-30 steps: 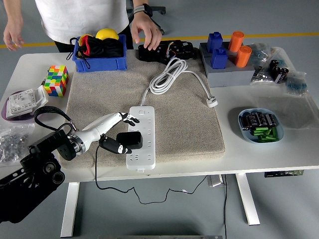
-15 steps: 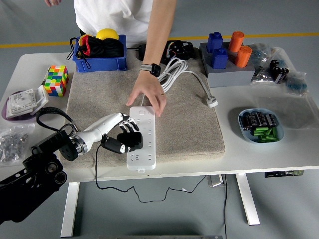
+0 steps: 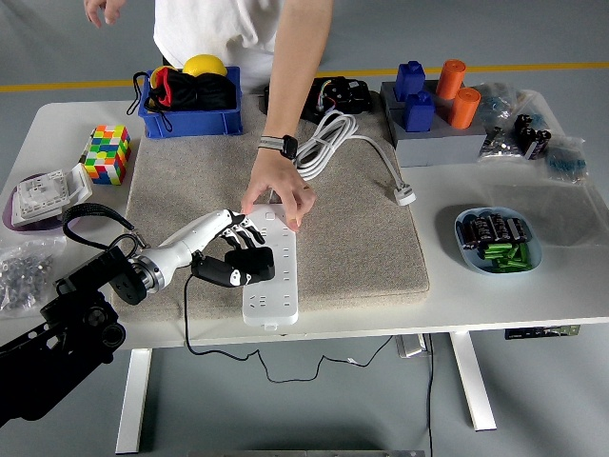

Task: Pull the plug out,throw it away,press the button

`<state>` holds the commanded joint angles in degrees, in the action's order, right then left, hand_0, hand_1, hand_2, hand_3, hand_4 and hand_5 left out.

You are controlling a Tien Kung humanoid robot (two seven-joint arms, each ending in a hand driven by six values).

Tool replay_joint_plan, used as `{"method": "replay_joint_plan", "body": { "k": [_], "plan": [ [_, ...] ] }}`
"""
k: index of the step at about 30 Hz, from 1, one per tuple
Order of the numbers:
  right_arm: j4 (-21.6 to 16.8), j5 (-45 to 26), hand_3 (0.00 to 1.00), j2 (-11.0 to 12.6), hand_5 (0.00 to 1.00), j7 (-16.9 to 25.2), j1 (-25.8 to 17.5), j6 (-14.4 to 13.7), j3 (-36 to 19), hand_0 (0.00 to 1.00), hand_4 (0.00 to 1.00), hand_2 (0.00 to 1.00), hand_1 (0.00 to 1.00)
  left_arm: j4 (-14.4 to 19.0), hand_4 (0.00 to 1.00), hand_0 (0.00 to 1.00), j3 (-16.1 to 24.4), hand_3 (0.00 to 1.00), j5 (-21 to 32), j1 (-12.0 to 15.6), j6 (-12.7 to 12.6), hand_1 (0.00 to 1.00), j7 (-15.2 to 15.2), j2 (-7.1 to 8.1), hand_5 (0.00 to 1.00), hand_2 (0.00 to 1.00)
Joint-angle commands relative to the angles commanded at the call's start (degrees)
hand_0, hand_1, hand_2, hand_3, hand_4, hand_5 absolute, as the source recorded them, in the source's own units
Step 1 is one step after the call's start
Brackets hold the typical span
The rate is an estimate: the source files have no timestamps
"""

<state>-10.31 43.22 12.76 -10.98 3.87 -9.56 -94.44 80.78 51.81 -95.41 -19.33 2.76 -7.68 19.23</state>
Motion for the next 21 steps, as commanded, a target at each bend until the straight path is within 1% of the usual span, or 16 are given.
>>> {"method": "replay_joint_plan", "body": {
  "k": [1,2,6,9,11,12,14,18,21],
  "plan": [
    [0.0,-0.02,0.611,0.0,0.479,0.0,-0.01,-0.01,0.0,0.745,0.658,0.641,0.68,0.15,0.713,0.567,0.18,0.552,0.08,-0.03,0.04,0.387,0.03,0.05,0.002,0.378],
    [0.0,-0.01,0.611,0.01,0.479,0.0,-0.01,-0.02,0.0,0.745,0.658,0.641,0.68,0.32,0.737,0.561,0.33,0.548,0.18,-0.04,0.09,0.378,0.06,0.1,0.002,0.373],
    [0.0,0.01,0.611,0.02,0.479,0.01,-0.02,-0.03,0.02,0.745,0.658,0.641,0.68,0.96,0.737,0.561,1.04,0.548,0.57,-0.08,0.2,0.378,0.31,0.23,0.002,0.373],
    [0.0,-0.07,0.611,0.0,0.479,0.07,-0.03,-0.02,0.11,0.745,0.658,0.641,0.68,0.16,0.72,0.565,2.4,0.548,0.49,-0.41,0.01,0.379,0.59,0.04,0.002,0.372],
    [0.0,-0.04,0.611,-0.01,0.479,0.06,-0.04,-0.03,0.14,0.745,0.658,0.641,0.68,-1.04,0.72,0.565,3.46,0.548,-0.26,-0.91,-0.19,0.379,0.57,-0.26,0.002,0.372],
    [0.0,-0.05,0.611,-0.01,0.479,0.06,-0.06,-0.04,0.21,0.745,0.658,0.641,0.68,-2.54,0.72,0.565,4.4,0.548,-0.74,-1.51,-0.41,0.379,0.62,-0.53,0.002,0.372],
    [0.0,-0.03,0.611,0.01,0.479,0.03,-0.04,-0.07,0.27,0.744,0.658,0.641,0.68,-4.19,0.708,0.568,5.21,0.545,-1.6,-2.16,-0.73,0.382,0.77,-0.8,0.002,0.367],
    [0.0,-0.18,0.611,0.06,0.479,0.01,0.2,-0.15,0.54,0.744,0.658,0.641,0.68,-9.35,0.708,0.568,7.59,0.545,-2.97,-4.1,-2.72,0.382,2.04,-1.82,0.002,0.367],
    [0.0,-0.24,0.611,0.16,0.479,-0.08,0.32,-0.2,0.8,0.745,0.658,0.641,0.68,-12.81,0.713,0.572,9.01,0.548,-4.16,-5.48,-3.8,0.38,2.38,-2.64,0.002,0.365]
  ]
}}
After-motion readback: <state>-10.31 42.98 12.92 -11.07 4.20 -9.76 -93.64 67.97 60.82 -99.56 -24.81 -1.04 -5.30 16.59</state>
